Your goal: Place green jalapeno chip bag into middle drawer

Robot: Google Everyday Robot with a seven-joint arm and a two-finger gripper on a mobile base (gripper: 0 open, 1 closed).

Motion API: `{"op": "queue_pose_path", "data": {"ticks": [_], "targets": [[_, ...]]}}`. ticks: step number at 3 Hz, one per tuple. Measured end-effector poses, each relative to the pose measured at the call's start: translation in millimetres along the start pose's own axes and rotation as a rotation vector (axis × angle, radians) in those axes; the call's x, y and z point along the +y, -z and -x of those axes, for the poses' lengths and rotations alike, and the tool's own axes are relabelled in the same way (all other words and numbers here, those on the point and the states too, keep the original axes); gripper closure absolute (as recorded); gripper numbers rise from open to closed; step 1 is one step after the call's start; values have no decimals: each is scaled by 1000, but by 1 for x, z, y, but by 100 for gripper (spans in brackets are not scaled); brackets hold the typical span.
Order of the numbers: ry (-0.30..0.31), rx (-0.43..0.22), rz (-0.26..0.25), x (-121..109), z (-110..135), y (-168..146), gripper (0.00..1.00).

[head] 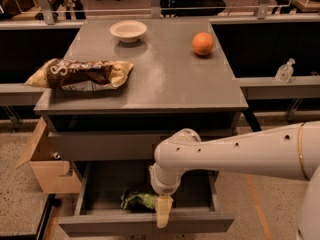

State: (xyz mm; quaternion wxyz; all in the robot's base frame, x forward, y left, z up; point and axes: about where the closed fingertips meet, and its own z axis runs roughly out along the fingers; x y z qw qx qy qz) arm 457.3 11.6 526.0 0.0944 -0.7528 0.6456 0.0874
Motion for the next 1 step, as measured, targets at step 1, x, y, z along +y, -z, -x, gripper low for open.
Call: {"op": "queue_pose_path", "data": {"ticks": [1], "targets": [[-33,16,-26,12,-9,16,0]]}}
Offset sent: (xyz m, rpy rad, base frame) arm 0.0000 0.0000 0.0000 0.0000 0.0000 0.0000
